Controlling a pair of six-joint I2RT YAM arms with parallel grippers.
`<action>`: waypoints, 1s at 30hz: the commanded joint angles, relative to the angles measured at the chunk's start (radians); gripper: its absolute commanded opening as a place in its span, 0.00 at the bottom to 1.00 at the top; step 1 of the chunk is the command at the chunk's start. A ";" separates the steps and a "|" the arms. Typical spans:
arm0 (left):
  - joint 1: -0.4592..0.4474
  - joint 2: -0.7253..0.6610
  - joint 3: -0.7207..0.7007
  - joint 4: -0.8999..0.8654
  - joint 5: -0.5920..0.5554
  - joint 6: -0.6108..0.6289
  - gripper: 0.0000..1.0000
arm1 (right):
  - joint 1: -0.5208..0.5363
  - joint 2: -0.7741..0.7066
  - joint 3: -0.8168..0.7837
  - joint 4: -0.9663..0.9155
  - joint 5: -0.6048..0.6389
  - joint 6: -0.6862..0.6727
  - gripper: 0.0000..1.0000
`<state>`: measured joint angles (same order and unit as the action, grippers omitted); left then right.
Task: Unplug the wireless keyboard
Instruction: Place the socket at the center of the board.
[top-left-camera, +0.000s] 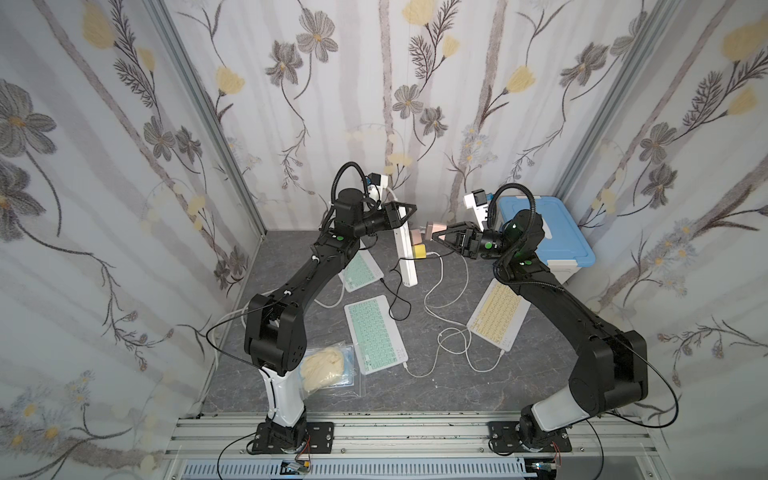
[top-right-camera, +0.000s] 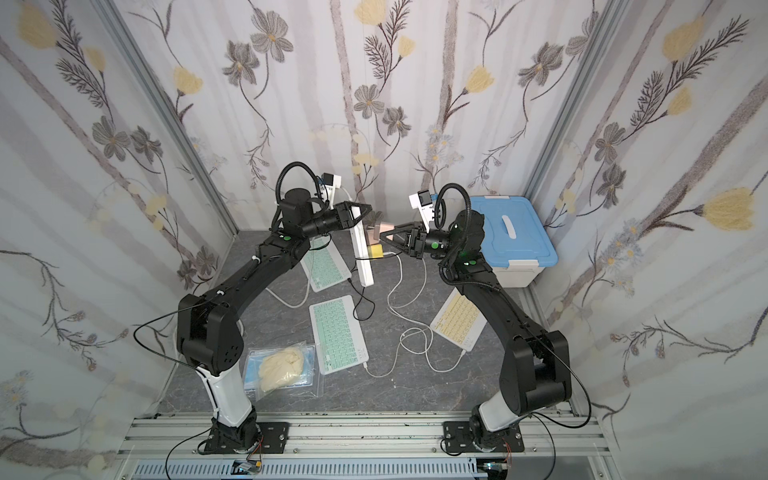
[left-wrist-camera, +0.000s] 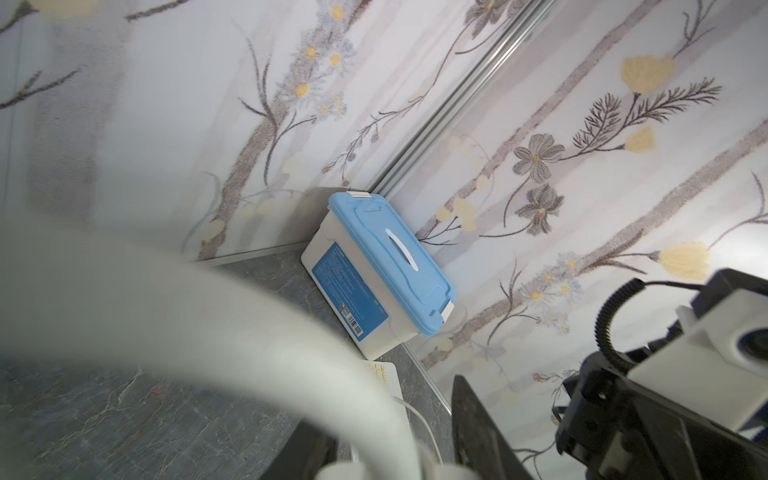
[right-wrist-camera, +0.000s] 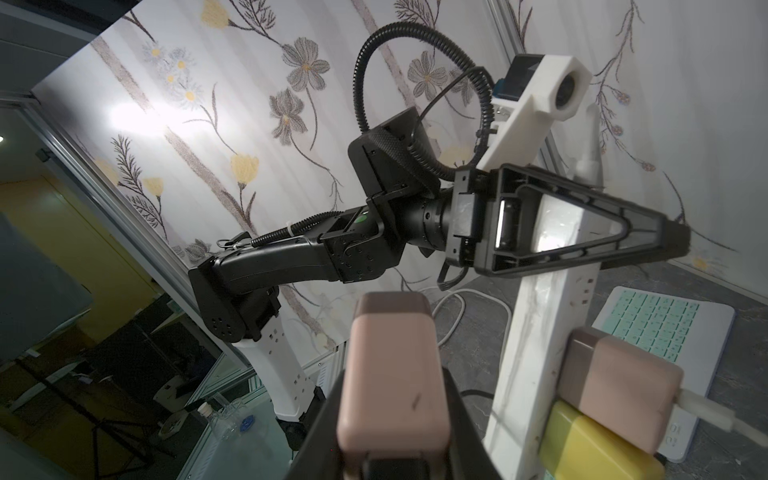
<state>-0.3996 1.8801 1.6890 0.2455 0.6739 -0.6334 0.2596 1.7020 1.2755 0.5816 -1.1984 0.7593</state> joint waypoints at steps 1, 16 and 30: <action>-0.002 0.032 0.023 0.110 -0.088 -0.073 0.00 | 0.020 -0.006 -0.007 -0.021 0.028 -0.033 0.00; -0.006 0.315 0.086 0.256 -0.142 -0.219 0.00 | 0.115 -0.048 -0.156 -0.048 0.057 -0.051 0.00; -0.008 0.569 0.228 0.187 -0.142 -0.245 0.00 | 0.096 -0.100 -0.198 -0.295 0.104 -0.237 0.00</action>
<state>-0.4065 2.4306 1.8999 0.3962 0.5323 -0.8455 0.3588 1.6054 1.0824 0.3122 -1.1034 0.5724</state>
